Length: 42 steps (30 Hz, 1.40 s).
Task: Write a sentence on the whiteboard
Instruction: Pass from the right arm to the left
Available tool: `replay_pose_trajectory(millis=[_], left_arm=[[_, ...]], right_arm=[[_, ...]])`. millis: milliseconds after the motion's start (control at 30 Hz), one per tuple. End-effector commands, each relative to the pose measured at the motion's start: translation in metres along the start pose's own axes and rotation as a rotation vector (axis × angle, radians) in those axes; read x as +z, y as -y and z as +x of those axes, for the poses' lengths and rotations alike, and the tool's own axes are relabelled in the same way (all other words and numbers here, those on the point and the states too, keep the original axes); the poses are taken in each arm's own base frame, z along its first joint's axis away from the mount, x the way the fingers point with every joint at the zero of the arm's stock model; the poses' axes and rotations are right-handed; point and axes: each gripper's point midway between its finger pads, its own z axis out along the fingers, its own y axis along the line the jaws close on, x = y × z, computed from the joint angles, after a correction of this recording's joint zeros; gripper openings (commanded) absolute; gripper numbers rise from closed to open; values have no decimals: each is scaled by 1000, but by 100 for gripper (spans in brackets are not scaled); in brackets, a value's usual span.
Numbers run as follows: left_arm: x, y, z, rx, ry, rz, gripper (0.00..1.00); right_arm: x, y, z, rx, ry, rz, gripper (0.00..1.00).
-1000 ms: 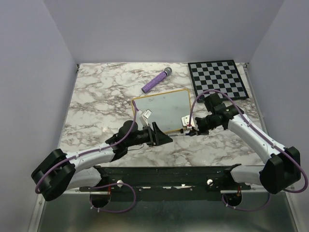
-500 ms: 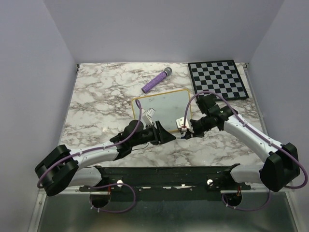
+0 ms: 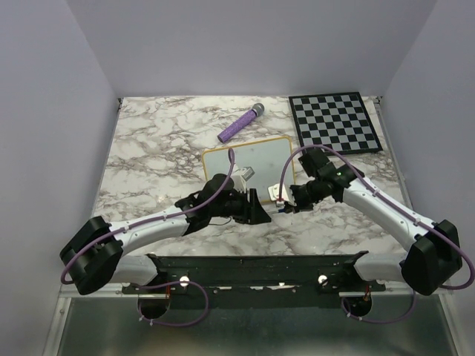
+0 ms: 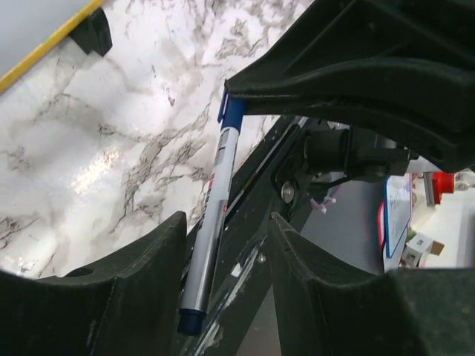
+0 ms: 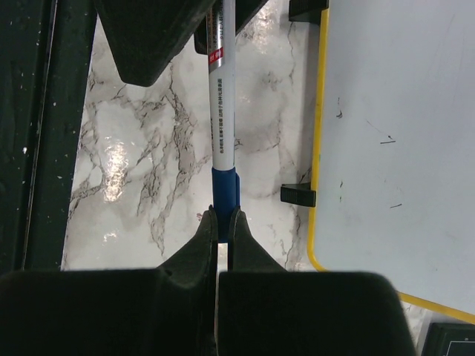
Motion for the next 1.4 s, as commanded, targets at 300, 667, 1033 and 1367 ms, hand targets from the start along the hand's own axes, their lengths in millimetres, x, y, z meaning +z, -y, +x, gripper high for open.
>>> replay_pose_trajectory(millis=[300,667,1033,1367], left_arm=[[3,2,9,39,-80,0,51],[5,1,11,35,-90,4,43],[6,6,11,27,-86,40,36],[8,4,16,24,-106,52,7]], right_arm=[[3,-5,-1,-59,-16,-1,1],[7,-8,-2,-71,-11,-12,1],[10,-8,-4,-76,-9,-17,1],[11,-10,-5,-75,2,-18,1]])
